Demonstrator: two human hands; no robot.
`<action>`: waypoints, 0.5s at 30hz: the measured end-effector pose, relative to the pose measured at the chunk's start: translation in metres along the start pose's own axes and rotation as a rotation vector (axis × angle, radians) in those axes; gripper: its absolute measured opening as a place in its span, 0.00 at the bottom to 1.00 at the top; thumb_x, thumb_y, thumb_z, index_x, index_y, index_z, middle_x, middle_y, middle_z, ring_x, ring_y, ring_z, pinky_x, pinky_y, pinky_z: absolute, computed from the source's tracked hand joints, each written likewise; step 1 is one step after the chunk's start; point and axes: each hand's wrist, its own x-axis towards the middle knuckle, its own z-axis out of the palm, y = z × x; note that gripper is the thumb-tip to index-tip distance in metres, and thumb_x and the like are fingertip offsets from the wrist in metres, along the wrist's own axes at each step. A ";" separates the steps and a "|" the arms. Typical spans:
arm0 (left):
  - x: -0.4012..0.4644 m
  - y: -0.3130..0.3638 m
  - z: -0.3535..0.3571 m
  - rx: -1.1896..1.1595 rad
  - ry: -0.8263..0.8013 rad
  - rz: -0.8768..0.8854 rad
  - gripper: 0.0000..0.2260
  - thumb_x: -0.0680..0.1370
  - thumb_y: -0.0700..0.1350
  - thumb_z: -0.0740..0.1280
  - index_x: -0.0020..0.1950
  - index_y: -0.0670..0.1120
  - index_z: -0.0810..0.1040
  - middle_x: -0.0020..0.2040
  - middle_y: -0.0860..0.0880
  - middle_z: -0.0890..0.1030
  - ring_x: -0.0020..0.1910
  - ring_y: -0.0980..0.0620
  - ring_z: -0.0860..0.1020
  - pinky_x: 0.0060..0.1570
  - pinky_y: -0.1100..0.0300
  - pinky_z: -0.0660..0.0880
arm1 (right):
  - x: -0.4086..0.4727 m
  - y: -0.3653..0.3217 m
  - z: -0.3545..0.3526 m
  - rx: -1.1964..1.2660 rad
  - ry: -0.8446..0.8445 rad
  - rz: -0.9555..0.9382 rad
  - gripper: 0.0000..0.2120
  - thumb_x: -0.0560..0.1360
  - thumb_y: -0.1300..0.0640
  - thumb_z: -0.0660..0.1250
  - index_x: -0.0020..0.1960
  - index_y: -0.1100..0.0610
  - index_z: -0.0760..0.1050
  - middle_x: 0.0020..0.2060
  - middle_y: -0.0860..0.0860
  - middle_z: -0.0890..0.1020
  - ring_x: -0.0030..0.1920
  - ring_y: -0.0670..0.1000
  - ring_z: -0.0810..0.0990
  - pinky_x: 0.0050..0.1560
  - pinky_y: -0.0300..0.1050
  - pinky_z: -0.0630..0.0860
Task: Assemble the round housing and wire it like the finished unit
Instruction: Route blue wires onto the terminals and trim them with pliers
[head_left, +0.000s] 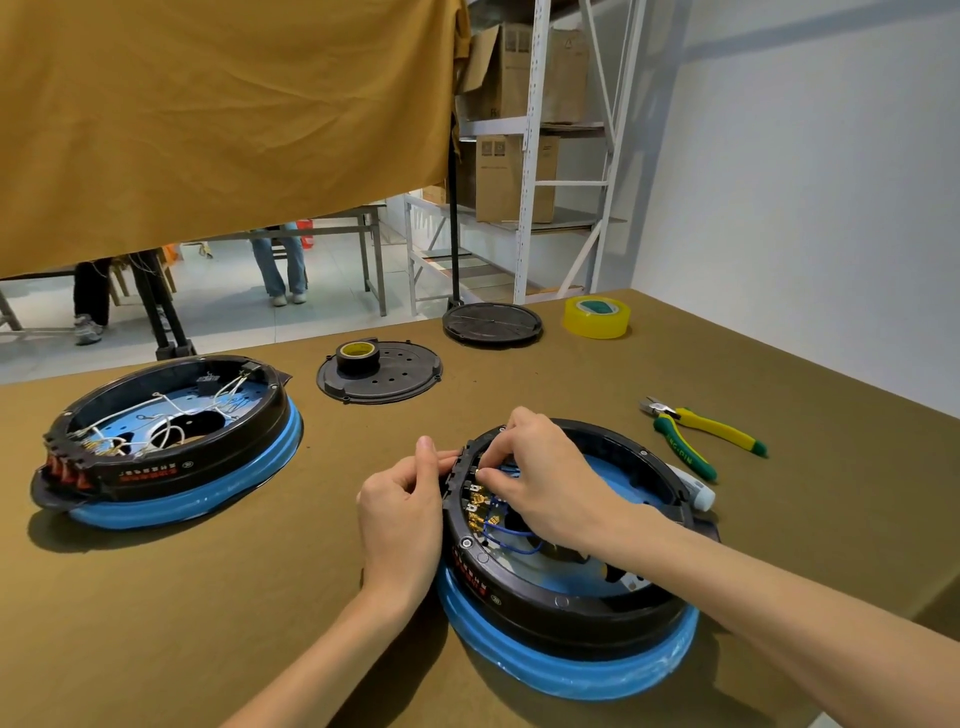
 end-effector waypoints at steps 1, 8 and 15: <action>-0.001 0.000 0.001 -0.006 0.002 -0.002 0.18 0.85 0.53 0.59 0.50 0.49 0.87 0.43 0.58 0.87 0.45 0.60 0.85 0.46 0.62 0.82 | 0.000 0.000 -0.001 0.004 -0.008 0.007 0.06 0.79 0.52 0.71 0.51 0.54 0.85 0.43 0.43 0.70 0.49 0.47 0.70 0.48 0.40 0.65; -0.004 0.001 0.001 -0.044 -0.001 -0.051 0.17 0.86 0.50 0.59 0.52 0.49 0.87 0.45 0.56 0.88 0.47 0.58 0.85 0.52 0.53 0.82 | 0.003 -0.001 -0.019 0.065 -0.112 0.007 0.05 0.78 0.54 0.73 0.50 0.53 0.87 0.46 0.45 0.76 0.47 0.44 0.76 0.50 0.41 0.75; -0.007 0.000 0.001 0.045 0.014 0.034 0.10 0.82 0.40 0.65 0.53 0.48 0.87 0.50 0.54 0.87 0.51 0.58 0.83 0.53 0.53 0.82 | 0.003 0.000 -0.018 0.098 -0.101 0.007 0.04 0.78 0.55 0.74 0.50 0.54 0.87 0.45 0.44 0.76 0.47 0.43 0.76 0.50 0.42 0.75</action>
